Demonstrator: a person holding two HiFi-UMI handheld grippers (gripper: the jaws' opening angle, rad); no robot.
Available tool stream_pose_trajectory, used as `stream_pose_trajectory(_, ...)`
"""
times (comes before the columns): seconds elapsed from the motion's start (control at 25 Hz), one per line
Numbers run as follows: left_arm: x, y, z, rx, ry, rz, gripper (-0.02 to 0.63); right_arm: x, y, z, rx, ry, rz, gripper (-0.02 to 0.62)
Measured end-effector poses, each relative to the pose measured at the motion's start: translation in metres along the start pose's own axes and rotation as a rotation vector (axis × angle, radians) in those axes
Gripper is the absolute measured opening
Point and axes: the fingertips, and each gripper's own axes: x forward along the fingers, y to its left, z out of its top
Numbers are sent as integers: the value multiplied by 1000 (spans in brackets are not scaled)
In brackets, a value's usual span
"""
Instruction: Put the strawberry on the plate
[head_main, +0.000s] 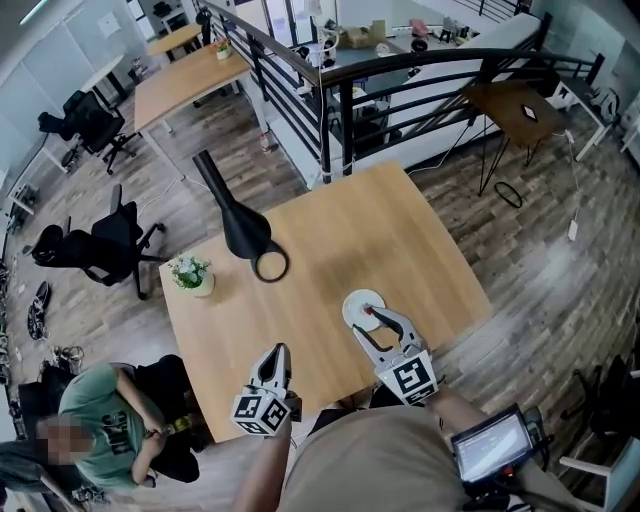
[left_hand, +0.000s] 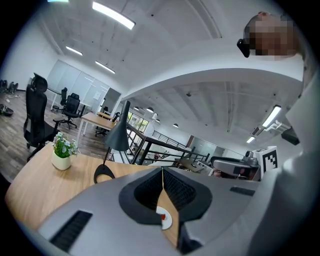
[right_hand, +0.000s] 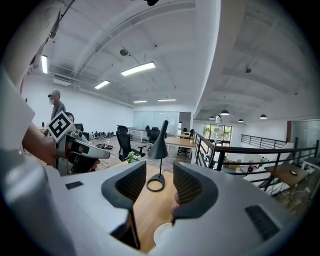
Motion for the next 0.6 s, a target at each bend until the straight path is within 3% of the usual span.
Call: stream_pose_trajectory(0.6,19,-8,2,-2,2,17,3,8,-22,2,0,-12,14,176)
